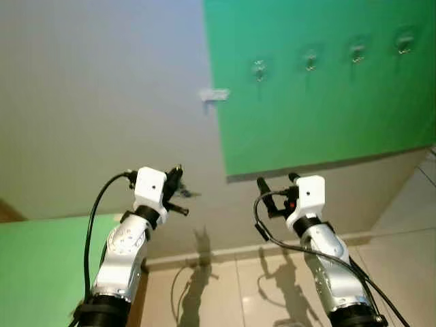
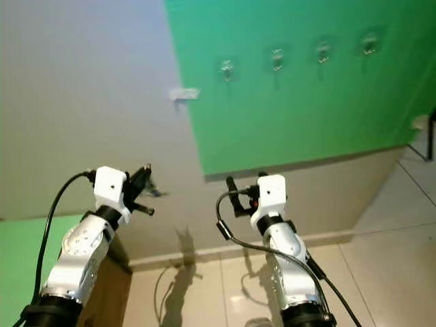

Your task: Hang keys on a hook

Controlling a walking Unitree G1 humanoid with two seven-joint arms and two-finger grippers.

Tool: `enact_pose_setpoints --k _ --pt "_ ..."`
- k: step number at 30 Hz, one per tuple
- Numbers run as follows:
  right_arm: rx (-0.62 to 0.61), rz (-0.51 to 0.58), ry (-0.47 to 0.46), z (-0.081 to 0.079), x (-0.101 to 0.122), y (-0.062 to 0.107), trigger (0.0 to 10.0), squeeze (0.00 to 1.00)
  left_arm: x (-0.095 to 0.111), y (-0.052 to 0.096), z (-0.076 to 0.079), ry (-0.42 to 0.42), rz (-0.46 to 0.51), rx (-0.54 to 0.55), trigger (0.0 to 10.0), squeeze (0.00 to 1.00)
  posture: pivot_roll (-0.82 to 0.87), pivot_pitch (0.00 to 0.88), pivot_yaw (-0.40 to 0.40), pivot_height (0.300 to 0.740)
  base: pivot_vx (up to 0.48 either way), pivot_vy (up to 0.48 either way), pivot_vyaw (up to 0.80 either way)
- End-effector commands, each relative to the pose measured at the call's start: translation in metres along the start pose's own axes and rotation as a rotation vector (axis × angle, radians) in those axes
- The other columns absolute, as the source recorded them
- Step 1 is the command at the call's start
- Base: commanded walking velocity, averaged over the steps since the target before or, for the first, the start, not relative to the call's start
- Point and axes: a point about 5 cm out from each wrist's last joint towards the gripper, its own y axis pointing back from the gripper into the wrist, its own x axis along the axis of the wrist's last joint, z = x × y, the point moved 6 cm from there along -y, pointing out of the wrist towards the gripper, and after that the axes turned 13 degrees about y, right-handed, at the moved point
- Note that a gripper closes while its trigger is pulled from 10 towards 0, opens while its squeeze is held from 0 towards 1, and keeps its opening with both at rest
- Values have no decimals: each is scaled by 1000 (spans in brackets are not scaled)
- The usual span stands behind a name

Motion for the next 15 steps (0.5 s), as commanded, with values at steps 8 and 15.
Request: enact_pose_setpoints --k 8,15 --pt "1 -4 5 2 0 -2 10000 0 6 -3 7 -16 28 -22 0 0 -270 0 155 740 362 -310 0" --pt "8 -5 10 3 0 -1 10000 0 5 -3 29 24 -7 -136 0 0 -277 0 152 740 97 -96 0"
